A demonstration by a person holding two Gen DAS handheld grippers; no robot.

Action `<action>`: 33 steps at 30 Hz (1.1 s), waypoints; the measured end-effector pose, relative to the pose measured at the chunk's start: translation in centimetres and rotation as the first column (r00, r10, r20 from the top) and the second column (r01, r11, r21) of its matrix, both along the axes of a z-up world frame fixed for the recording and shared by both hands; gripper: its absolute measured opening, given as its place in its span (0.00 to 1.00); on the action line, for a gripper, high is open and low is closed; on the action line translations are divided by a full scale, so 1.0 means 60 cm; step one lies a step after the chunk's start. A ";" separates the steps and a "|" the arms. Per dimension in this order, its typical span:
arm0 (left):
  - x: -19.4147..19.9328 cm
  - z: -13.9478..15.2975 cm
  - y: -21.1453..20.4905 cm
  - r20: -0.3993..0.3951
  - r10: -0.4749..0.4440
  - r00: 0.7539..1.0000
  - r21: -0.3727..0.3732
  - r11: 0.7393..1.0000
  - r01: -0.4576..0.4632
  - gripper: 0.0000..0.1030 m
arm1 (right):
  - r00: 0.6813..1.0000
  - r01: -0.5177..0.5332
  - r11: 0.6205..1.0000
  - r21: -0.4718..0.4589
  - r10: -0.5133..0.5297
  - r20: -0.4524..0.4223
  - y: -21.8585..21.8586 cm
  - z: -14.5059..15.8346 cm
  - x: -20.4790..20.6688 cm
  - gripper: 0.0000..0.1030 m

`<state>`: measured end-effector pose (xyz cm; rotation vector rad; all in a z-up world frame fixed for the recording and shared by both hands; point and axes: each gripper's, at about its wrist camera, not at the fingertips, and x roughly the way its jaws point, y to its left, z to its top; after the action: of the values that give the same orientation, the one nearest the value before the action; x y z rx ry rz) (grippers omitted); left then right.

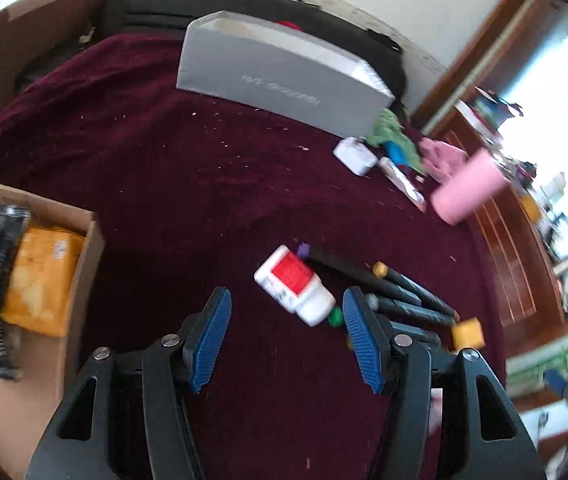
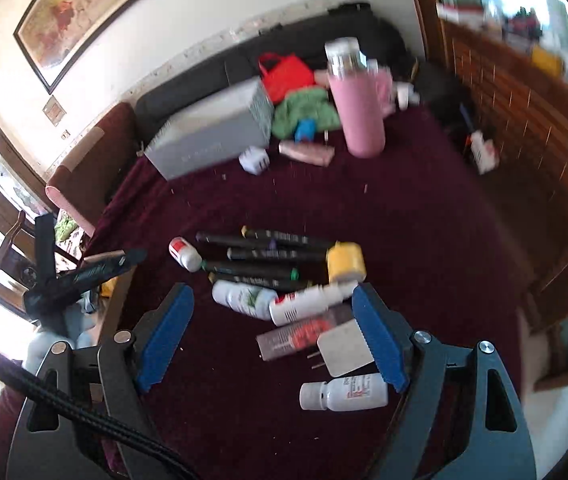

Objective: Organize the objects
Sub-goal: 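Grasp the red-labelled pill bottle with the left tool while the right tool grasps the white green-labelled bottle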

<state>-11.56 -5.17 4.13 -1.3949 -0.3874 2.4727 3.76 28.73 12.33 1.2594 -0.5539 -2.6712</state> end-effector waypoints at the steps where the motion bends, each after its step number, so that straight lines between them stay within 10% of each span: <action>1: -0.006 -0.008 0.004 0.003 0.011 1.000 0.003 1.000 -0.011 0.50 | 1.000 -0.003 1.000 -0.011 0.003 0.009 -0.001 -0.010 -0.003 0.80; 14: -0.021 -0.073 0.116 -0.075 -0.240 0.968 -0.257 0.942 0.213 0.40 | 1.000 -0.026 0.999 -0.038 0.026 0.015 -0.005 -0.060 -0.042 0.80; 26: 0.174 0.046 -0.057 -0.202 -0.272 0.941 0.021 0.959 0.282 0.40 | 0.986 -0.158 0.984 0.081 0.152 0.074 -0.092 -0.089 -0.049 0.80; 33: 0.254 0.074 -0.153 -0.261 -0.227 0.938 0.064 0.966 0.251 0.40 | 0.945 -0.327 0.789 0.520 0.287 0.159 -0.229 -0.135 -0.087 0.61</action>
<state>3.70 -14.34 8.59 -1.0068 -0.2595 2.3560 -1.43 14.98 4.25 1.4204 0.4207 -2.5773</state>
